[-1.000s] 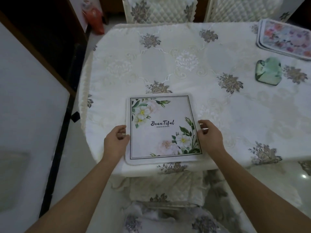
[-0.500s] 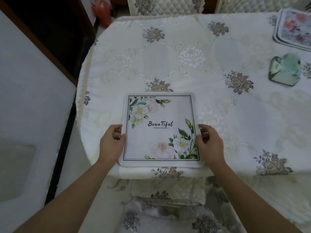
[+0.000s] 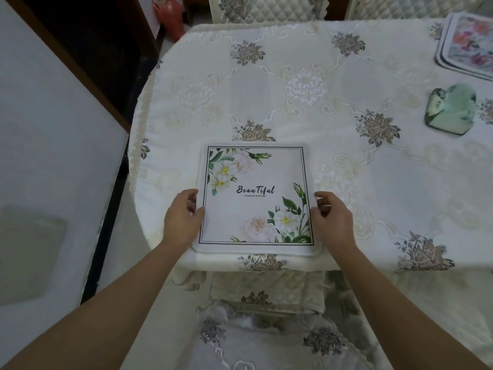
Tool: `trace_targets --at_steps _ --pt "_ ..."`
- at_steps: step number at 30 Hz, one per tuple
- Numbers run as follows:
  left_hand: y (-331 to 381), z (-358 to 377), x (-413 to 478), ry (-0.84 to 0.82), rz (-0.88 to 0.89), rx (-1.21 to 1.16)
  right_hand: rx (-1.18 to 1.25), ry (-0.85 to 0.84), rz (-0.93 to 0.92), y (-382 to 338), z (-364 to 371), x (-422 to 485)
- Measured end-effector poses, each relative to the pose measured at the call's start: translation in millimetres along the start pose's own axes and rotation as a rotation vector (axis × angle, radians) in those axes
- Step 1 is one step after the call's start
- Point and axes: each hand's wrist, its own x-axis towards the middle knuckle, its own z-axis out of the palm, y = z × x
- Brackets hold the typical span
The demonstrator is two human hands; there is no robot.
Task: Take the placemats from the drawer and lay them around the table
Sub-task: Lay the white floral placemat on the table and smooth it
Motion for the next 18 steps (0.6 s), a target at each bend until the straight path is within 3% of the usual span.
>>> trace_targets --at_steps 7,18 --pt "13.1 14.0 -6.2 -0.043 0.115 -0.002 -0.015 0.082 -0.010 8.2 -19.9 5.5" --pt "11.2 18.5 -2.6 -0.118 0.147 0.154 -0.095 0.079 -0.019 18.1 -21.5 -1.0"
